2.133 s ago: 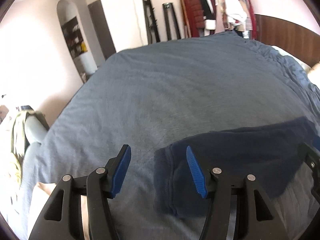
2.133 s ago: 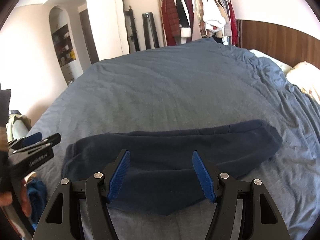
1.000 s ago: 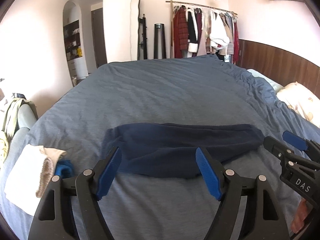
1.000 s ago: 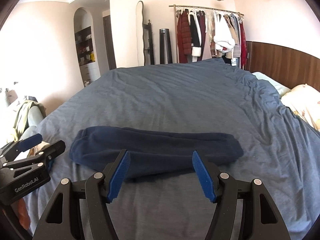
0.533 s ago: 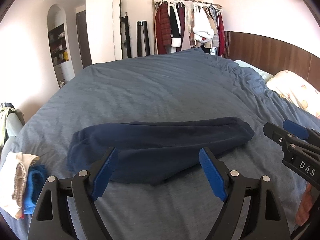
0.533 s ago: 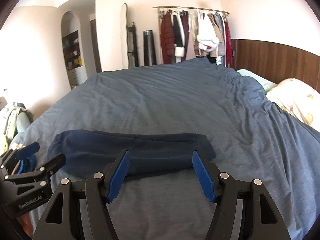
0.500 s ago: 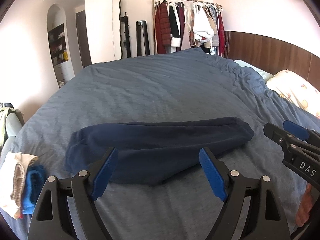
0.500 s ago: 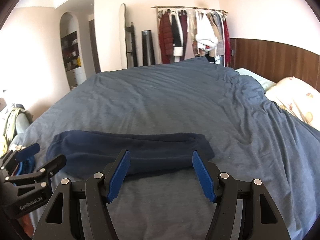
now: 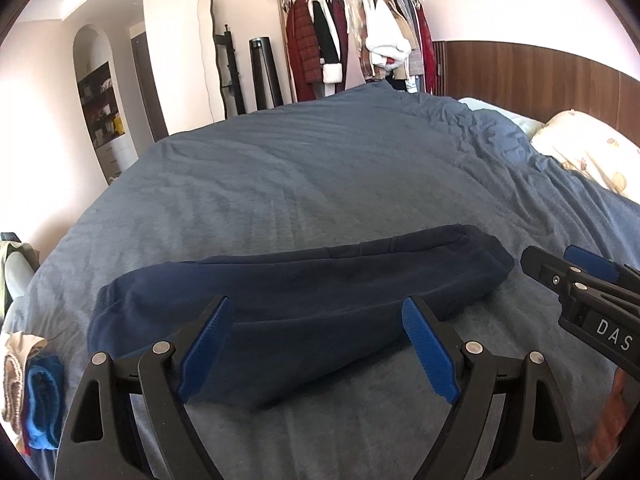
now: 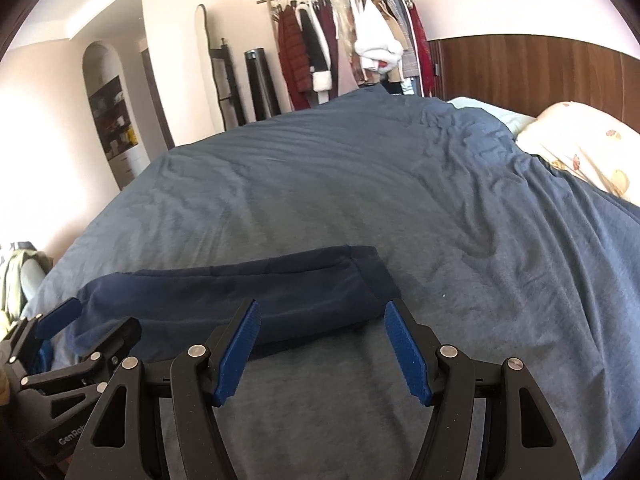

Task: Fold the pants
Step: 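Move both tools toward the cuff end of the folded sweatpants, then grasp the cuffs with the right tool and lift them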

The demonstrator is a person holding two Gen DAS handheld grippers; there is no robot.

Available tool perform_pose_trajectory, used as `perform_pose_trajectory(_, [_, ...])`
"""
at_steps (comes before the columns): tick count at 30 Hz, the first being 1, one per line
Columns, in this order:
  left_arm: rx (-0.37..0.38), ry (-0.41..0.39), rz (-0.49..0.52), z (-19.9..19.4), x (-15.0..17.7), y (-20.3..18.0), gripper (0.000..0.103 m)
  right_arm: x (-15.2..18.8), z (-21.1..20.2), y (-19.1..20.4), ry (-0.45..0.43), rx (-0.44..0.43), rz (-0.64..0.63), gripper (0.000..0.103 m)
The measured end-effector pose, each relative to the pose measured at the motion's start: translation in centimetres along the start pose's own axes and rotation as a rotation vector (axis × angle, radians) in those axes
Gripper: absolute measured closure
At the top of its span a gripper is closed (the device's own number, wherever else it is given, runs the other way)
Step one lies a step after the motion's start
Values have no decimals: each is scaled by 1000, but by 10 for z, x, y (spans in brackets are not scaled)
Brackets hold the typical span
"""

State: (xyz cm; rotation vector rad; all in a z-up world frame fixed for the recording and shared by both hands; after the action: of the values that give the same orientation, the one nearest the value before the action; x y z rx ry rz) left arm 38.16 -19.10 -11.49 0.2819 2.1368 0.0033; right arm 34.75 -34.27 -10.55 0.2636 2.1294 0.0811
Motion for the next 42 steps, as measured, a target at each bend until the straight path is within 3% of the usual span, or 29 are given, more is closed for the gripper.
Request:
perform_pose_trajectory(8, [-37,12,43,29,-2,-18,13,11,40,-30,52,-58,198,39])
perform_pose_trajectory(28, [13,41,111,80,-11,-58,13,48,113,-70,142,-120,545,50])
perform_pose_trajectory(42, [11,54,90,77,-1,-43,13,57,142,-69,161,-135,605,52])
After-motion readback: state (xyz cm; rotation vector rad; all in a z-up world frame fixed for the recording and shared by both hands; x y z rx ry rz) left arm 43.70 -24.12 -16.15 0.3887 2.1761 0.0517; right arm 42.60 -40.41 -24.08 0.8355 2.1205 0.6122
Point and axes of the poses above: each gripper's, at about its wrist camera, not at the fingertips, and z roughly the way its jaws point, y to its left, x to its underside, the point moved 9 cm from there along z, roughly the way its jaws point, and after that the axes turned 4 degrees about -y, right-handed, at the moved point
